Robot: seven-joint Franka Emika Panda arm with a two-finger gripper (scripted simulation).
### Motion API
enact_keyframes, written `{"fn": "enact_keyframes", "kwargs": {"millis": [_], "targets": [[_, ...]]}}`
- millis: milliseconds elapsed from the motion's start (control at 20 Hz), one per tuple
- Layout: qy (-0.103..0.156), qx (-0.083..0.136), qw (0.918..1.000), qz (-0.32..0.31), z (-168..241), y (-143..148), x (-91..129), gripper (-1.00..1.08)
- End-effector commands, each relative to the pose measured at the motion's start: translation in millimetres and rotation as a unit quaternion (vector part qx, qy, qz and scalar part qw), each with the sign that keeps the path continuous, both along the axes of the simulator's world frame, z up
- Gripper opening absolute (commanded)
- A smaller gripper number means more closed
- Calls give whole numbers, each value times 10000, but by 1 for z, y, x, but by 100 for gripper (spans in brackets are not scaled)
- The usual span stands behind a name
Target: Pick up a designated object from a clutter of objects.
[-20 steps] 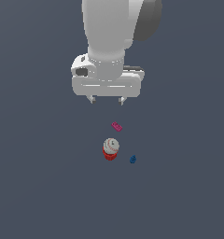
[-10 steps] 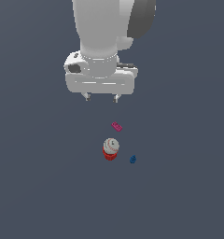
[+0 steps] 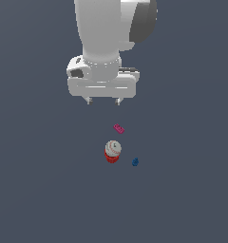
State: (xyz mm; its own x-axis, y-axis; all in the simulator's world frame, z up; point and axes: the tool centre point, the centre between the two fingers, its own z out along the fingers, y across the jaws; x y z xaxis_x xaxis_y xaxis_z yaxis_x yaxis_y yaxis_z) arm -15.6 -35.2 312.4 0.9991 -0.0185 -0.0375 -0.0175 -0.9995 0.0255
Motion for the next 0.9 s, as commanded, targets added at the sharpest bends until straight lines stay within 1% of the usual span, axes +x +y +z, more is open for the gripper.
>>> {"fn": "enact_keyframes", "kwargs": {"millis": [0, 250, 450, 650, 850], "targets": [[1, 2, 9999, 112, -9, 2, 0, 100], [-9, 9, 9989, 468, -37, 8, -2, 100], [-20, 20, 9963, 863, -67, 15, -6, 100], [-33, 37, 9910, 1336, -102, 23, -14, 100], [-48, 59, 9834, 1815, -136, 32, -25, 100]]}}
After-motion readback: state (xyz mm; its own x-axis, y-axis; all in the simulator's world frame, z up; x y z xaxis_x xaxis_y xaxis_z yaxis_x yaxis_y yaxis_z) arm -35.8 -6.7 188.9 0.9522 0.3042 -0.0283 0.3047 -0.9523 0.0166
